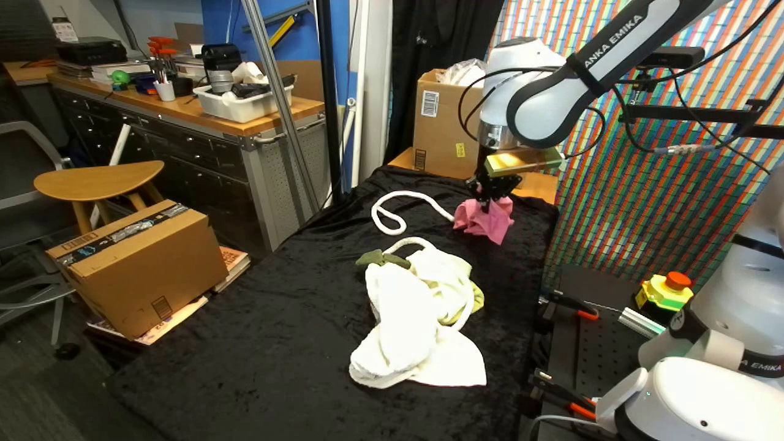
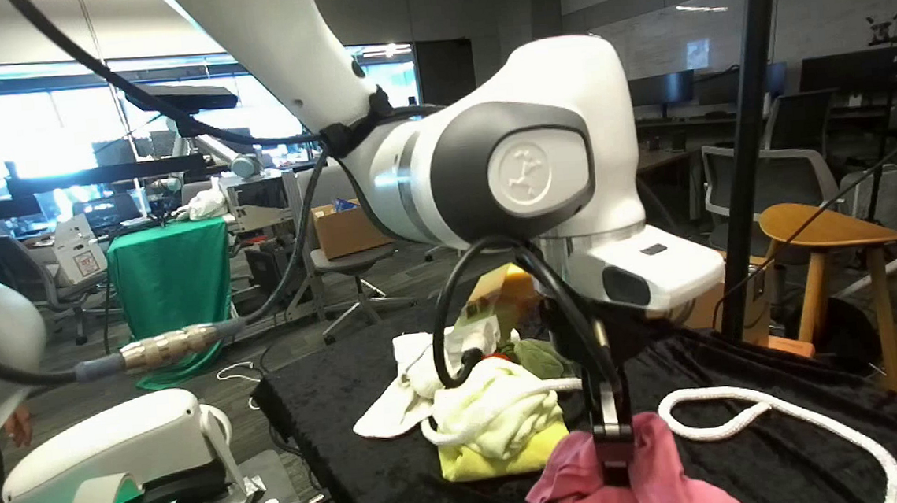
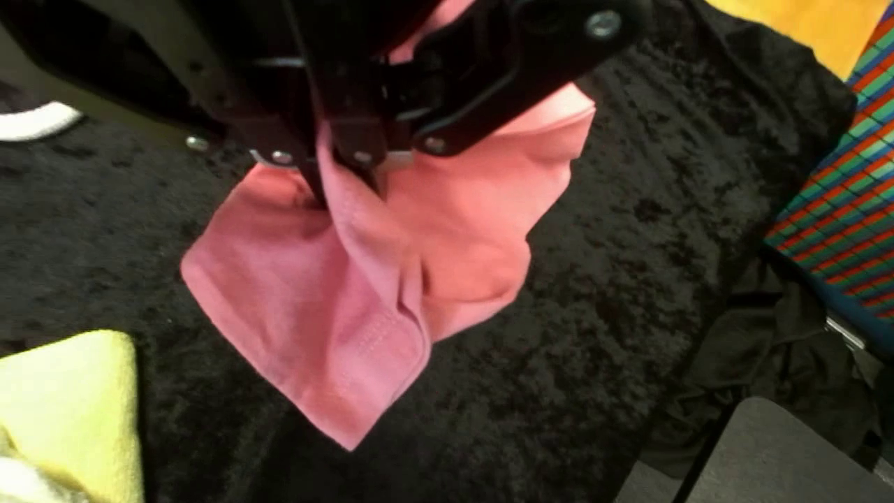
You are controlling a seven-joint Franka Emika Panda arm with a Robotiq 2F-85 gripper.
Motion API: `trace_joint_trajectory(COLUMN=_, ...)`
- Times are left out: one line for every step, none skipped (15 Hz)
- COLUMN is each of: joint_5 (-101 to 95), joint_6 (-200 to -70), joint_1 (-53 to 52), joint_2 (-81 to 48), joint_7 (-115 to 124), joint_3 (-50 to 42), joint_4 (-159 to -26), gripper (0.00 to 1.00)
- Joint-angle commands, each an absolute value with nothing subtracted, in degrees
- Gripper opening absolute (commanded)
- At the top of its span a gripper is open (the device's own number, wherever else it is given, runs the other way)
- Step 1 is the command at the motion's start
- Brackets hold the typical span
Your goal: One by one, put all the objects in the center of the table
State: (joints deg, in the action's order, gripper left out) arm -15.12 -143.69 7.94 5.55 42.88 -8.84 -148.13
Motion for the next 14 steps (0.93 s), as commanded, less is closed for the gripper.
trace_joint_trajectory(joint_5=-16.38, joint_6=-143.70, joint_1=8.30, joint_2=12.99, joint_7=40.56, joint_3=-6.05, joint_4=-149.51, gripper=0.07)
trace_joint_trajectory(joint_5=-16.69, joint_6=-143.74, joint_1=8.31, joint_2=14.31, joint_7=40.01, joint_3=-5.02, joint_4=-149.37, gripper=0.07)
trace_joint_trajectory(joint_5=-16.51, joint_6=-143.89, joint_1=8.18, joint_2=15.66, joint_7=39.06, joint_3=-4.00, joint_4=-149.24, gripper=0.07)
trace_joint_trajectory(joint_5=-16.64, joint_6=-143.94, joint_1=8.09, joint_2=16.98, joint_7=38.25, joint_3=-2.86, joint_4=-148.98, gripper=0.07)
trace_joint_trajectory(joint_5=-16.51, joint_6=-143.94, joint_1=7.88, joint_2=18.16, joint_7=37.03, joint_3=-1.72, joint_4=-148.65, gripper=0.07)
trace_joint_trajectory(joint_5=-16.27, joint_6=-143.94, joint_1=7.63, joint_2=19.13, joint_7=35.76, joint_3=-0.58, joint_4=-148.20, gripper=0.07)
trace_joint_trajectory(joint_5=-16.51, joint_6=-144.21, joint_1=7.49, joint_2=19.67, joint_7=34.98, joint_3=0.74, joint_4=-147.61, gripper=0.07)
trace_joint_trajectory(joint_5=-16.04, joint_6=-144.21, joint_1=7.15, joint_2=20.82, joint_7=33.57, joint_3=1.81, joint_4=-147.43, gripper=0.07)
trace_joint_trajectory(joint_5=-15.96, joint_6=-144.75, joint_1=6.71, joint_2=21.85, joint_7=32.57, joint_3=3.05, joint_4=-147.58, gripper=0.07)
trace_joint_trajectory(joint_5=-15.92, joint_6=-144.60, joint_1=6.30, joint_2=22.72, joint_7=31.40, joint_3=4.22, joint_4=-147.09, gripper=0.07)
trace_joint_trajectory(joint_5=-15.67, joint_6=-144.52, joint_1=5.77, joint_2=23.76, joint_7=30.18, joint_3=5.24, joint_4=-146.70, gripper=0.07)
trace_joint_trajectory(joint_5=-15.36, joint_6=-144.25, joint_1=5.03, joint_2=24.82, joint_7=28.98, joint_3=6.37, joint_4=-146.24, gripper=0.07)
trace_joint_trajectory(joint_5=-15.00, joint_6=-144.32, joint_1=4.31, joint_2=25.82, joint_7=27.61, joint_3=7.18, joint_4=-145.84, gripper=0.07)
trace_joint_trajectory(joint_5=-14.42, joint_6=-144.08, joint_1=3.33, joint_2=26.82, joint_7=25.86, joint_3=7.86, joint_4=-145.34, gripper=0.07)
